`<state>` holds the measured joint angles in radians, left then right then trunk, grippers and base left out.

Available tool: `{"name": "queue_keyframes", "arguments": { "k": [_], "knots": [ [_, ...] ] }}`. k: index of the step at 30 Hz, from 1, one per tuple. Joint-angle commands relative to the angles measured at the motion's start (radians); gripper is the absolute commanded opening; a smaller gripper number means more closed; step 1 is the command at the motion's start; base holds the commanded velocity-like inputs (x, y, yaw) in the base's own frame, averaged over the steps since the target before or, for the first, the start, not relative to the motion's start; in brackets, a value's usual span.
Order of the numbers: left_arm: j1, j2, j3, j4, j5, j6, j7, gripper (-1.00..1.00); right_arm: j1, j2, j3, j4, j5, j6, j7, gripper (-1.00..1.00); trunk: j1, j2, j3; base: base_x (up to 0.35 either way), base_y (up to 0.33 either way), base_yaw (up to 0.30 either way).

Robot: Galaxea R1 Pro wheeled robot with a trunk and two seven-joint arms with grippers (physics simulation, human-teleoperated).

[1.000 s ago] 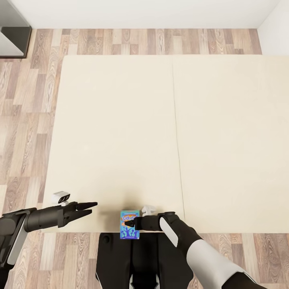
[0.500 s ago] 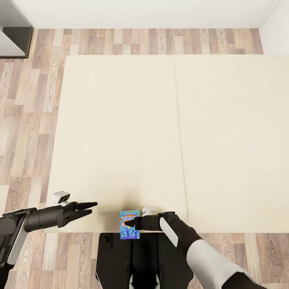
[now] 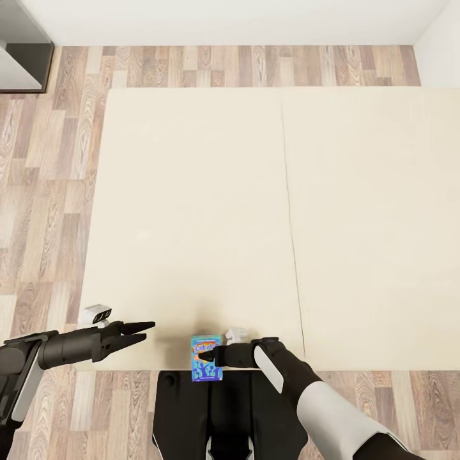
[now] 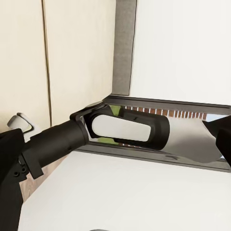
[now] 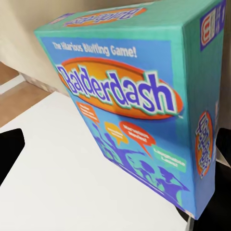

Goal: Put all the toys in the child's room - the three board games (two on the bed and one on the table), the two jigsaw puzzles on the table, and the tennis ball on the table - inside the toy box on the table in the child's room.

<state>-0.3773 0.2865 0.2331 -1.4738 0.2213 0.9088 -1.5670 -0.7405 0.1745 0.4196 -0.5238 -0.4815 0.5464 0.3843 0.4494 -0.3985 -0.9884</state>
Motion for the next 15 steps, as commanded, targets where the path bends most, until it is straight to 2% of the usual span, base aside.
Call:
{"name": "queue_keyframes", "arguments": {
  "k": [1, 15],
  "knots": [
    [0.000, 0.000, 0.000, 0.000, 0.000, 0.011, -0.004, 1.00, 0.000, 0.000, 0.001, 0.000, -0.002, 0.004, 0.001, 1.00, 0.001, -0.002, -0.001, 0.000, 0.002, 0.000],
    [0.000, 0.000, 0.000, 0.000, 0.000, 0.010, -0.004, 1.00, 0.000, 0.000, 0.001, 0.002, -0.002, 0.004, 0.001, 1.00, 0.001, -0.002, -0.001, 0.000, 0.000, 0.000]
  ]
}}
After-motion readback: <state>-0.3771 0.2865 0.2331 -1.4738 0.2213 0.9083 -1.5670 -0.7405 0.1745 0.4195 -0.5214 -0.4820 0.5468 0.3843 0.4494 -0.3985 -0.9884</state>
